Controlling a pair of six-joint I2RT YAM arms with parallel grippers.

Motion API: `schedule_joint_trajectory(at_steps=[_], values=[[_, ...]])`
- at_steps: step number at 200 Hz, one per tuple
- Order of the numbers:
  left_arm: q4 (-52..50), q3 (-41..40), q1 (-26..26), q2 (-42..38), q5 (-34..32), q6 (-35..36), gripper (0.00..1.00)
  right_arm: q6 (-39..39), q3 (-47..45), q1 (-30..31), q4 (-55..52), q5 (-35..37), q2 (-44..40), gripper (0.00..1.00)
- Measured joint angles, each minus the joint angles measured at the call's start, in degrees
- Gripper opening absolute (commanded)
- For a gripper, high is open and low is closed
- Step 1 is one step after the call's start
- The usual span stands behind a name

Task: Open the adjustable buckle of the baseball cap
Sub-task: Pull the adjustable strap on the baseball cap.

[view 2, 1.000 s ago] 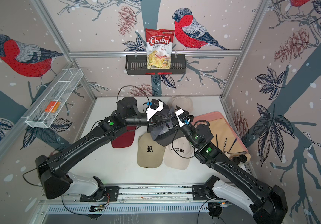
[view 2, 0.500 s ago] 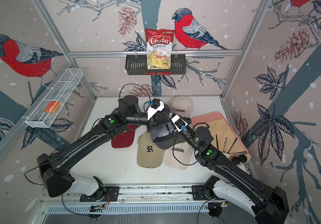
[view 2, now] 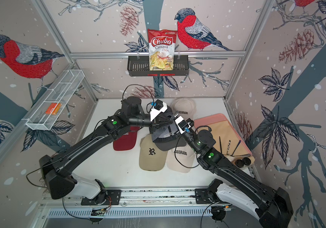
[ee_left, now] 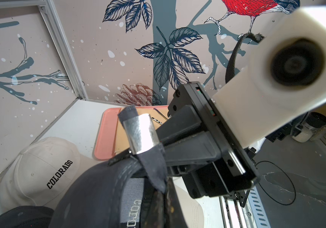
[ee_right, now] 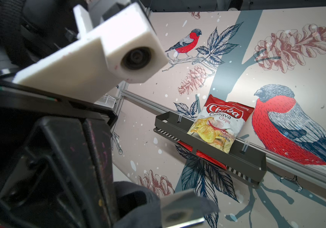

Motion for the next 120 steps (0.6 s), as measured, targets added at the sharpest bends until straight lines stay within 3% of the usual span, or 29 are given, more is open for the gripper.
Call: schedule_joint_trajectory(at_steps=[65, 73, 86, 108, 113, 120], values=[[2.8, -5.84, 0.0, -2.95, -4.85, 0.02, 0.0, 4.37, 0.61, -2.32, 1.81, 2.12, 0.46, 0.0], [4.09, -6.82, 0.0, -3.41, -5.81, 0.02, 0.09, 5.16, 1.16, -2.32, 1.79, 2.4, 0.81, 0.0], [6.93, -8.22, 0.0, -4.04, -8.11, -0.13, 0.32, 5.44, 2.19, -2.32, 1.55, 3.19, 1.46, 0.0], [11.85, -10.21, 0.07, -5.01, -12.83, -1.81, 0.52, 6.8, 4.02, -2.08, 1.01, 5.18, 2.64, 0.0], [12.92, -10.75, 0.09, -5.35, -14.25, -1.99, 0.62, 6.95, 4.63, -1.88, 0.76, 5.77, 3.04, 0.0], [14.73, -11.78, 0.09, -6.01, -16.48, -2.58, 0.65, 7.32, 5.53, -1.55, 0.48, 6.4, 3.63, 0.0]])
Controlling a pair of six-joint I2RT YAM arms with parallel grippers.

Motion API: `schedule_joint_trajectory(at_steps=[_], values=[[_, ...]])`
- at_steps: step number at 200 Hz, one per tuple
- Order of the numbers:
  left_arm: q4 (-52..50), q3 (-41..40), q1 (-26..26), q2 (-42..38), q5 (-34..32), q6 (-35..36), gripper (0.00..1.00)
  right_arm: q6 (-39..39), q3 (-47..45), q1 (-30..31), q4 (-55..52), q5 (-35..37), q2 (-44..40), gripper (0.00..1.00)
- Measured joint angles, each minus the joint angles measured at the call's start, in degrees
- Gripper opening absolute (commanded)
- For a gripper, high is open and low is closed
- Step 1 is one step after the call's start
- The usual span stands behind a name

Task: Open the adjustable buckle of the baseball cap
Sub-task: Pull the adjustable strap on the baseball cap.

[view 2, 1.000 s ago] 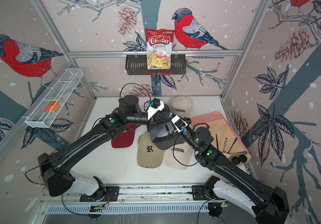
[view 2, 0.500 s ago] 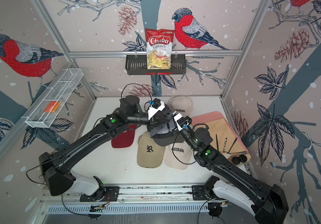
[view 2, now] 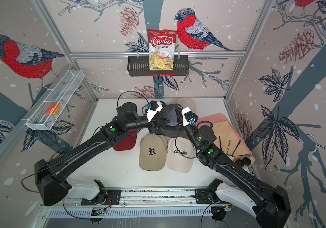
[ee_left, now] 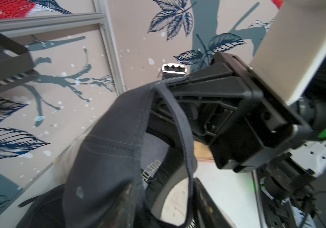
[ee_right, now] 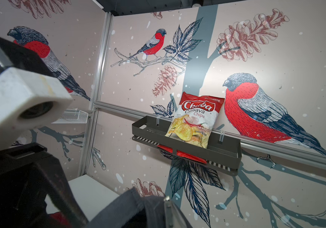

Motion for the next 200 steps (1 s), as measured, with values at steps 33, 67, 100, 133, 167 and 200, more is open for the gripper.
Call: schedule_joint_trajectory(at_steps=[33, 67, 100, 133, 167, 200], values=[[8.96, -7.72, -1.77, -6.64, -18.01, -2.03, 0.65, 2.89, 4.76, 1.99, -1.77, 7.41, 3.15, 0.0], [15.52, -15.5, -3.34, -13.11, -28.7, -2.51, 0.59, 5.9, 9.49, 4.09, -3.3, 15.89, 6.45, 0.0], [19.3, -21.88, -5.09, -17.31, -32.15, -2.97, 0.55, 8.55, 14.8, 5.92, -5.09, 21.9, 10.12, 0.0], [24.37, -26.73, -10.6, -17.94, -32.52, -1.73, 0.56, 10.73, 18.8, 7.15, -5.92, 27.71, 13.86, 0.0], [30.88, -30.1, -15.63, -14.29, -32.81, -0.68, 0.58, 11.82, 21.7, 8.72, -5.92, 31.61, 15.87, 0.0], [37.66, -30.36, -17.44, -8.07, -32.44, -0.39, 0.6, 12.83, 24.57, 10.14, -5.9, 34.1, 18.38, 0.0]])
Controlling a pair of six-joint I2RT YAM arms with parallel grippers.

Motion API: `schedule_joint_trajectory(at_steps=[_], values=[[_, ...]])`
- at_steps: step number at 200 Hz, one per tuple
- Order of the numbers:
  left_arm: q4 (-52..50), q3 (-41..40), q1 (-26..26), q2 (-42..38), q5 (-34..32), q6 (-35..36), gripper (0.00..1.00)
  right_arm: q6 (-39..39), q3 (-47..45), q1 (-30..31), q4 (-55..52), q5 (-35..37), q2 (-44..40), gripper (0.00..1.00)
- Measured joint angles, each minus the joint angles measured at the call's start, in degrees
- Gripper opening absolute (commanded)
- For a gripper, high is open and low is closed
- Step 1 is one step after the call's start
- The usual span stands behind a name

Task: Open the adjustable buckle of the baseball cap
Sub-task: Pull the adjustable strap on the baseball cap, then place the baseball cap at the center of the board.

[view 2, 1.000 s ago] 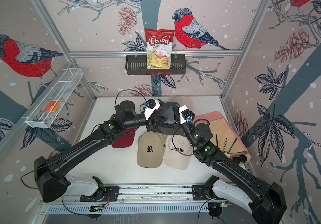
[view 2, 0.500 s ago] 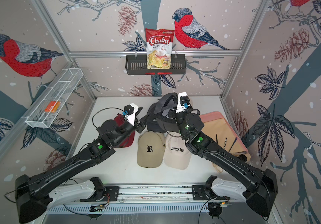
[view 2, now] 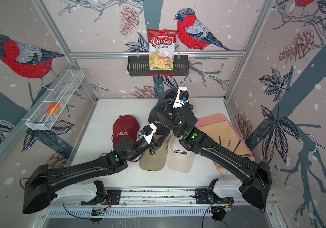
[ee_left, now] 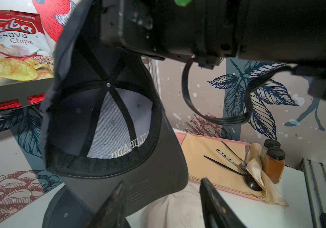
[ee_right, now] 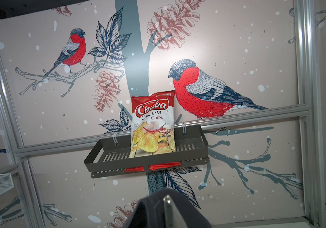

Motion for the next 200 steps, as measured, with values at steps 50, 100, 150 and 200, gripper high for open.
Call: schedule_joint_trajectory(at_steps=[50, 100, 150, 200], values=[[8.28, 3.43, -0.15, 10.43, 1.44, -2.89, 0.6, 0.44, 2.82, 1.92, -0.22, 4.28, 1.99, 0.0], [10.73, 5.79, -0.2, 16.46, -3.39, -5.9, 0.42, 0.46, 3.1, 3.02, -0.09, 6.99, 2.6, 0.0], [11.02, 5.9, -0.2, 16.59, -6.23, -6.99, 0.21, 1.51, 2.89, 3.37, 0.0, 7.76, 2.67, 0.0], [10.51, 5.77, -0.15, 15.8, -7.41, -6.95, 0.0, 1.55, 2.32, 3.34, 0.11, 7.54, 2.51, 0.0]])
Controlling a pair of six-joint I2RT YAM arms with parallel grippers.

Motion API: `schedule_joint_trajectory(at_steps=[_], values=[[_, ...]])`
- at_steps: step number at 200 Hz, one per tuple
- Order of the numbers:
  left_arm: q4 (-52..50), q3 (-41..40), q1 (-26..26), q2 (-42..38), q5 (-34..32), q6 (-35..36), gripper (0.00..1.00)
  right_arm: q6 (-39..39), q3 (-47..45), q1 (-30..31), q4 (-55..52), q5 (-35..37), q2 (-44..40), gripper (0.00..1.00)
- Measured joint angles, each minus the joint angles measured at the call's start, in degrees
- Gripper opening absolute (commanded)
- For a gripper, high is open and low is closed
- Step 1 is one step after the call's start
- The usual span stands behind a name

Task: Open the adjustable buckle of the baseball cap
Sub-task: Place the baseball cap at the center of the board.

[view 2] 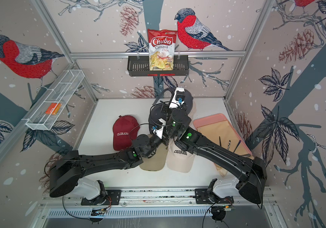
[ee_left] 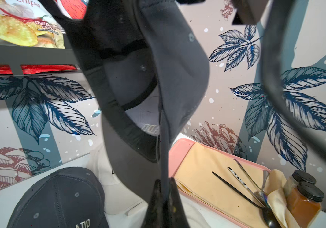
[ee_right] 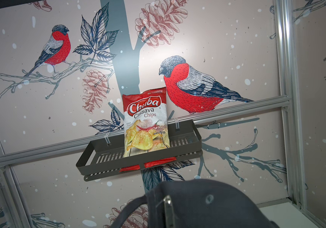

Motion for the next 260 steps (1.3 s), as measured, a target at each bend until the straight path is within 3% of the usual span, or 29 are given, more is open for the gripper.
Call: schedule_joint_trajectory(at_steps=[72, 88, 116, 133, 178, 218, 260], values=[[-5.73, -0.31, 1.73, -4.81, 1.31, 1.09, 0.0, -0.07, -1.55, -1.29, 0.44, -1.77, -1.31, 0.04], [-8.07, -0.35, 3.56, -6.67, 3.15, 1.07, 0.0, -0.04, -2.05, -2.08, 0.39, -3.15, -2.01, 0.15], [-12.96, -0.35, 8.02, -10.08, 8.11, 0.07, 0.0, -0.26, -3.5, -3.56, 0.28, -8.98, -3.87, 0.48], [-17.07, 0.42, 11.23, -11.61, 12.46, -0.46, 0.0, -1.03, -4.74, -4.57, 0.04, -14.14, -5.75, 0.58], [-25.0, 3.39, 23.47, -13.25, 26.84, -5.86, 0.0, -1.99, -6.99, -8.09, 0.17, -27.21, -9.49, 0.69], [-28.44, 6.49, 33.79, -10.51, 40.81, -10.38, 0.0, -1.55, -11.96, -10.88, 0.26, -34.23, -14.88, 0.72], [-28.59, 9.05, 44.0, -3.98, 51.6, -15.23, 0.0, -1.53, -15.69, -11.93, -0.59, -35.67, -19.12, 0.73]])
